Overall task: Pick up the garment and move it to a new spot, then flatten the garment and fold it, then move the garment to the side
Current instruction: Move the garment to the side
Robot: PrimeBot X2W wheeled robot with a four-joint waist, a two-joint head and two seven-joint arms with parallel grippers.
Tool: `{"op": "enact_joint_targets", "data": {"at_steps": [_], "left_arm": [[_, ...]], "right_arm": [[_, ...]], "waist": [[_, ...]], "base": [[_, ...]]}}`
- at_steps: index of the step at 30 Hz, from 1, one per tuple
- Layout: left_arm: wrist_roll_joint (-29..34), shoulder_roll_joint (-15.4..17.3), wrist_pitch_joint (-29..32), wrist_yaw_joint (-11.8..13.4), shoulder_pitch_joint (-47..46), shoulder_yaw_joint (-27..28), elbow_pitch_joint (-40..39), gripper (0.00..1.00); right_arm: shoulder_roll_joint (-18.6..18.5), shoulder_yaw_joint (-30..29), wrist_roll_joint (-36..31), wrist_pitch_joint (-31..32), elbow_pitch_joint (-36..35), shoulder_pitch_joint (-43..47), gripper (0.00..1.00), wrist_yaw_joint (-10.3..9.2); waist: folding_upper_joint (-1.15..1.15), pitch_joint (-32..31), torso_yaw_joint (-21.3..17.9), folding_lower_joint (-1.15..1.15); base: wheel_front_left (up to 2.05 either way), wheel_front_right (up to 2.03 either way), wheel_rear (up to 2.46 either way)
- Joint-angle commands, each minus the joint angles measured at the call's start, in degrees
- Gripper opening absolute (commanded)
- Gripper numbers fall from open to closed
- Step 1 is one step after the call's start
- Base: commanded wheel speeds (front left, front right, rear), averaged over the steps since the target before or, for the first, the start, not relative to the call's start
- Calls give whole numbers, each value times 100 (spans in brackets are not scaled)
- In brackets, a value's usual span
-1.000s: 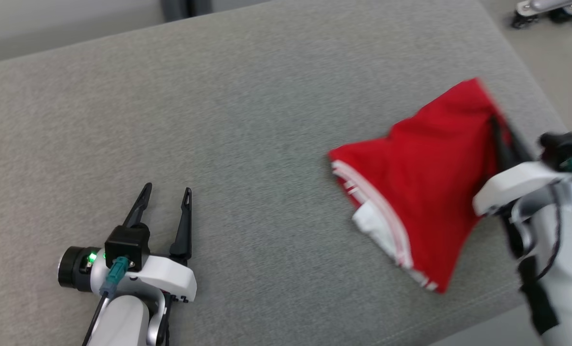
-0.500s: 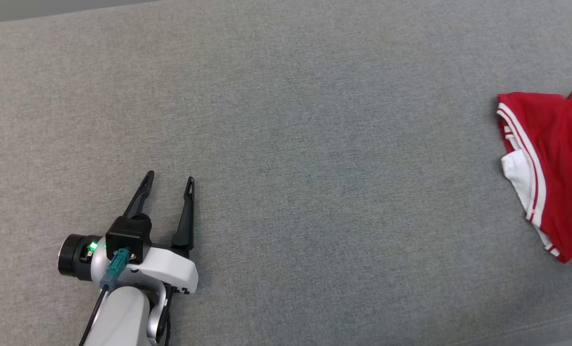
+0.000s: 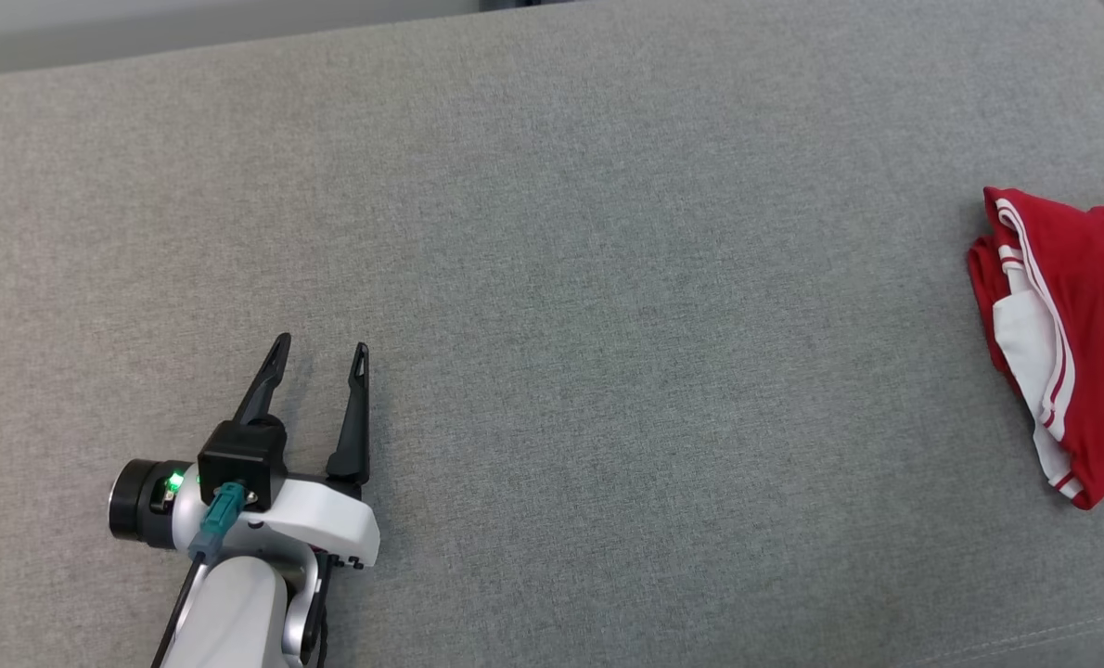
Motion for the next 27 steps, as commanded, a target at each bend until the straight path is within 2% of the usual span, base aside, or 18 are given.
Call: {"op": "enact_joint_targets", "data": {"at_steps": [1, 5, 9, 18, 27], "left_arm": [[-46, 29, -4, 45, 64, 46, -15, 100], [-116, 20, -4, 77, 133, 66, -33, 100], [-227, 11, -4, 125, 252, 64, -18, 100], [-498, 11, -6, 283, 481, -51, -31, 100], [-633, 10, -7, 369, 708, -43, 19, 100]], "right_arm": [[14, 200, 116, 4, -140, 100, 100, -2], [216, 943, 674, 3, -789, 474, 100, -2], [470, 1401, 1080, 3, -1266, 1024, 100, -2], [839, 1976, 1652, 2, -1797, 2365, 100, -2], [921, 2203, 1888, 3, -1912, 3210, 100, -2]], "waist": [[0, -72, 19, 0], [0, -267, 85, 0], [0, -449, 172, 0], [0, -768, 447, 0], [0, -1082, 647, 0]], "base": [[0, 0, 0], [0, 0, 0], [0, 0, 0], [0, 0, 0], [0, 0, 0]]}}
